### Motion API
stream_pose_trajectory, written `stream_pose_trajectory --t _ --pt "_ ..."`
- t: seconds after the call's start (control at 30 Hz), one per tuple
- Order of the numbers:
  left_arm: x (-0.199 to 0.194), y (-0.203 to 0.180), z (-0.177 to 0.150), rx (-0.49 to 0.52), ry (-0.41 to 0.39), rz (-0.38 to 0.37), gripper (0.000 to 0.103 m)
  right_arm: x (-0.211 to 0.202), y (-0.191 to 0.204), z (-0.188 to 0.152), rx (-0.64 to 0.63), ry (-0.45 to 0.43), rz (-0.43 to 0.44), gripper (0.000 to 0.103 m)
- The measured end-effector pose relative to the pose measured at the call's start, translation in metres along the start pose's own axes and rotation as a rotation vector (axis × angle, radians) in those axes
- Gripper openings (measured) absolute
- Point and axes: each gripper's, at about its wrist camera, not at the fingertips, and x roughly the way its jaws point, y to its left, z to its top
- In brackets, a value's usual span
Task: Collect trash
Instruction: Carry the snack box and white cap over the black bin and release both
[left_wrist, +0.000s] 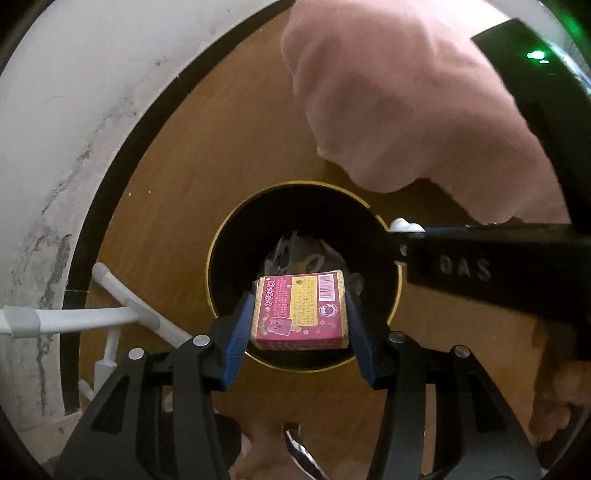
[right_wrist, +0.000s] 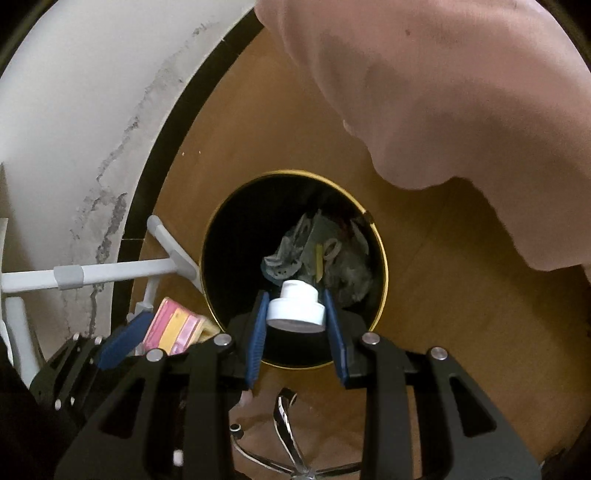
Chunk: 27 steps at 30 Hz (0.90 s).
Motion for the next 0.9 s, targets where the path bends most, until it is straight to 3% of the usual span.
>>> stream_pose_trajectory --t 0.3,0.63,0.67,0.7,0.73,0.77,0.9 --pt "0.056 0.017 -0.021 -0.113 0.139 -0.066 0.049 0.035 -0.027 -0.007 0.084 0.069 0.008 0.031" --pt "0.060 0.017 -0.022 -0.119 0.125 -0.083 0.049 0.043 -0.025 -0.007 0.091 0.063 0.027 0.031" --pt "0.058 0.016 -0.021 -0.117 0.108 -0.059 0.051 0.041 -0.025 -0.006 0.092 0.055 0.016 0.035" --pt "0.057 0.016 -0.021 -0.122 0.094 -0.050 0.068 0.038 -0.024 -0.005 0.089 0.051 -0.003 0.060" --pt "0.055 0.016 -0.021 -0.129 0.086 -0.054 0.092 0.035 -0.023 -0.004 0.083 0.047 -0.023 0.087" --pt "0.050 0.016 -0.021 -0.139 0.067 -0.062 0.096 0.028 -0.023 -0.002 0.075 0.025 -0.034 0.091" --pt "0.036 0.007 -0.018 -0.131 0.049 -0.072 0.096 -0.010 -0.031 0.006 0.099 -0.088 -0.051 0.091"
